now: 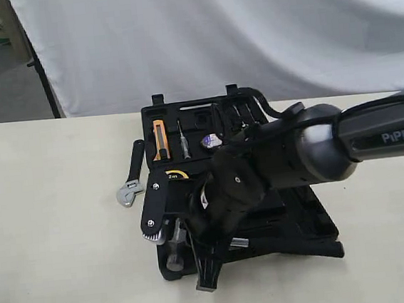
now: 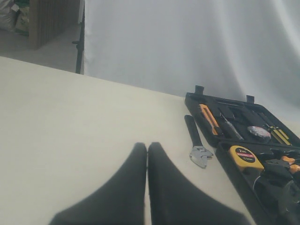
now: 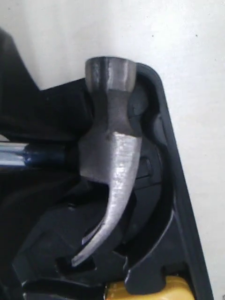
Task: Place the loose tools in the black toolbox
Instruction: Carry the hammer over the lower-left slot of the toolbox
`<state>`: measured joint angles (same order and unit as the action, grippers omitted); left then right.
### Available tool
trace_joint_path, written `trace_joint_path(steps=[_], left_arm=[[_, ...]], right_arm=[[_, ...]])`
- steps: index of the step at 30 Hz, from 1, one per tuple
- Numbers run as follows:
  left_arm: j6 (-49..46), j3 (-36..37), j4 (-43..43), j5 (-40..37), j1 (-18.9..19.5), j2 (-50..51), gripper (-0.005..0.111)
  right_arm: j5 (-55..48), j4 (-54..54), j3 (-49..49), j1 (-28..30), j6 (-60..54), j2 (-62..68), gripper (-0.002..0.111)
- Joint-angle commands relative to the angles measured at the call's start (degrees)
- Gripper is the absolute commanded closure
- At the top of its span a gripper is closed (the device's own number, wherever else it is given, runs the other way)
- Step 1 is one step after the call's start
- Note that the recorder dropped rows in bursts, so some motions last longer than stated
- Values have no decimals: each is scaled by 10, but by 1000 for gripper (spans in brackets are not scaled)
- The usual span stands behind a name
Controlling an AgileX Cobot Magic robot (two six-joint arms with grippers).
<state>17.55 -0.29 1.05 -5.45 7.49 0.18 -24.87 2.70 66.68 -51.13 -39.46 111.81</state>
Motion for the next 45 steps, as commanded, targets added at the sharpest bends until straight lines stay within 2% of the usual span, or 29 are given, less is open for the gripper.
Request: trace_joint_path(steps=[1,8,22,34,45], left_arm=[[3,-2,3,4,15,-2,106],[3,-2,3,4,15,-2,106],[3,-2,3,4,15,-2,106],[3,-2,3,4,15,-2,106],[3,-2,3,4,15,-2,106]], right_arm=[[11,36,-1,-6,-25,10,109],[83,79,-1,-13,-26,11,109],[113,128,3,-10,-23,33,109],[65,133,15,-10,-23,33,109],[64,146,15,-10,-23,33,108]])
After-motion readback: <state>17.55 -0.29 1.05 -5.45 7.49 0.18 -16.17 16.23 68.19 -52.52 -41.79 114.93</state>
